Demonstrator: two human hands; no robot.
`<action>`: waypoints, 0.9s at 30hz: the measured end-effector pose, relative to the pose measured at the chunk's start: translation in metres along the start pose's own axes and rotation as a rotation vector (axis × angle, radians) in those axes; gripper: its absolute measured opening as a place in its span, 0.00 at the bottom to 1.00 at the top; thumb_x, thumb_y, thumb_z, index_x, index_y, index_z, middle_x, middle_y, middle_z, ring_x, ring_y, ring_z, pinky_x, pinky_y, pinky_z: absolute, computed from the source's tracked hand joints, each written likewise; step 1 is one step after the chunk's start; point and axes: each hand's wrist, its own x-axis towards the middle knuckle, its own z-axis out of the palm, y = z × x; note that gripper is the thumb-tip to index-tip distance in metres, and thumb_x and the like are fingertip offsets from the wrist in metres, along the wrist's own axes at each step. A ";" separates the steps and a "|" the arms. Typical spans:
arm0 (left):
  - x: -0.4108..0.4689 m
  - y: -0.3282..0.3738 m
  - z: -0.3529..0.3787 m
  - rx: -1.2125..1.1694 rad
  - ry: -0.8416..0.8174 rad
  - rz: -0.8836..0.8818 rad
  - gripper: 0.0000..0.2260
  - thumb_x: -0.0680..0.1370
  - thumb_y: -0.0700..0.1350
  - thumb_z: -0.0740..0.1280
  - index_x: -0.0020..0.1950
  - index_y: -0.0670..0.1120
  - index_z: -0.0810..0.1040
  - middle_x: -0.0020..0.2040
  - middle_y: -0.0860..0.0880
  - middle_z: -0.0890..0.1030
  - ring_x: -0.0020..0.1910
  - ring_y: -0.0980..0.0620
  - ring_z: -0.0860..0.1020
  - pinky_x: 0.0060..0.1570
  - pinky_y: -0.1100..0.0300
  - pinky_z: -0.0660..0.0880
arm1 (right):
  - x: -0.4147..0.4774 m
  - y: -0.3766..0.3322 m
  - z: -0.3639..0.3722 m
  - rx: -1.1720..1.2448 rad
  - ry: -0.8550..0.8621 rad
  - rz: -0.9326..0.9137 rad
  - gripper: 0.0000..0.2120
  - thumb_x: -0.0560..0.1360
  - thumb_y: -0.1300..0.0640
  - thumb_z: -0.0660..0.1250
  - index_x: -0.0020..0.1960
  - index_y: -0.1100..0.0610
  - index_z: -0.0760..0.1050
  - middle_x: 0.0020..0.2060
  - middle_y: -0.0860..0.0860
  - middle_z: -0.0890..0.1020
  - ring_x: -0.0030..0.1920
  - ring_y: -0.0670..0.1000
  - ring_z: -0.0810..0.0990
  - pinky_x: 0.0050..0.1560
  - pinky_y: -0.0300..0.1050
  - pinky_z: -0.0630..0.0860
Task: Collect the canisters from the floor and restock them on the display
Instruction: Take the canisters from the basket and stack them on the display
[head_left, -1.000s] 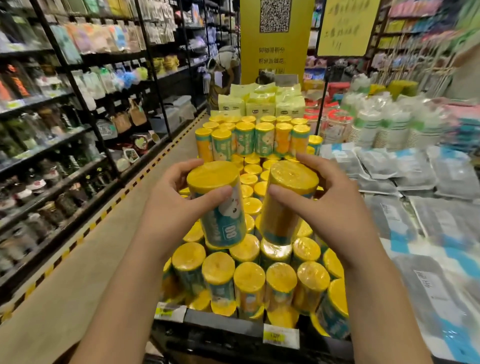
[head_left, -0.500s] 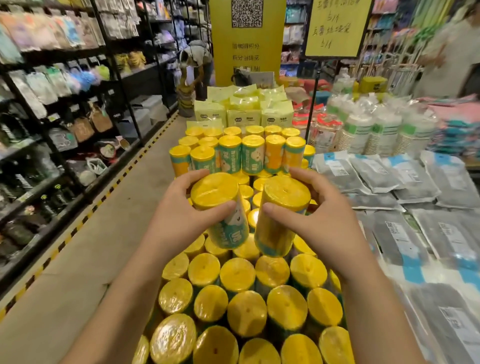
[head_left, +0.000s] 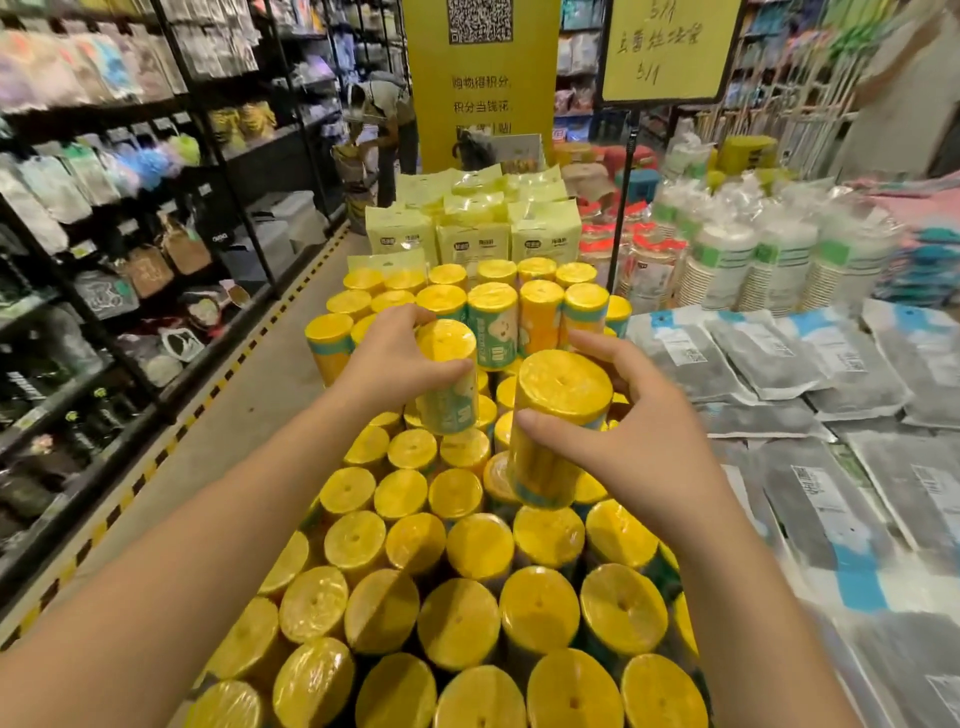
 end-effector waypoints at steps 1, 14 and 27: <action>0.012 -0.004 0.005 0.041 -0.012 0.000 0.39 0.67 0.63 0.77 0.73 0.48 0.71 0.69 0.49 0.72 0.67 0.50 0.72 0.60 0.56 0.73 | 0.001 0.002 0.000 0.017 -0.005 0.007 0.37 0.62 0.41 0.82 0.68 0.36 0.71 0.55 0.27 0.77 0.55 0.25 0.73 0.44 0.22 0.72; 0.088 -0.045 0.041 0.256 -0.067 0.001 0.34 0.70 0.68 0.71 0.71 0.51 0.72 0.67 0.48 0.75 0.68 0.45 0.72 0.70 0.40 0.68 | 0.012 0.035 -0.005 0.007 0.011 0.131 0.40 0.58 0.33 0.78 0.67 0.29 0.69 0.58 0.26 0.75 0.57 0.32 0.75 0.49 0.35 0.76; 0.086 -0.052 0.038 0.322 -0.125 0.050 0.34 0.73 0.69 0.67 0.73 0.54 0.69 0.74 0.48 0.70 0.75 0.44 0.63 0.76 0.39 0.56 | 0.089 0.048 0.019 -0.089 -0.046 0.063 0.37 0.64 0.39 0.80 0.70 0.38 0.70 0.59 0.32 0.77 0.57 0.35 0.77 0.54 0.38 0.76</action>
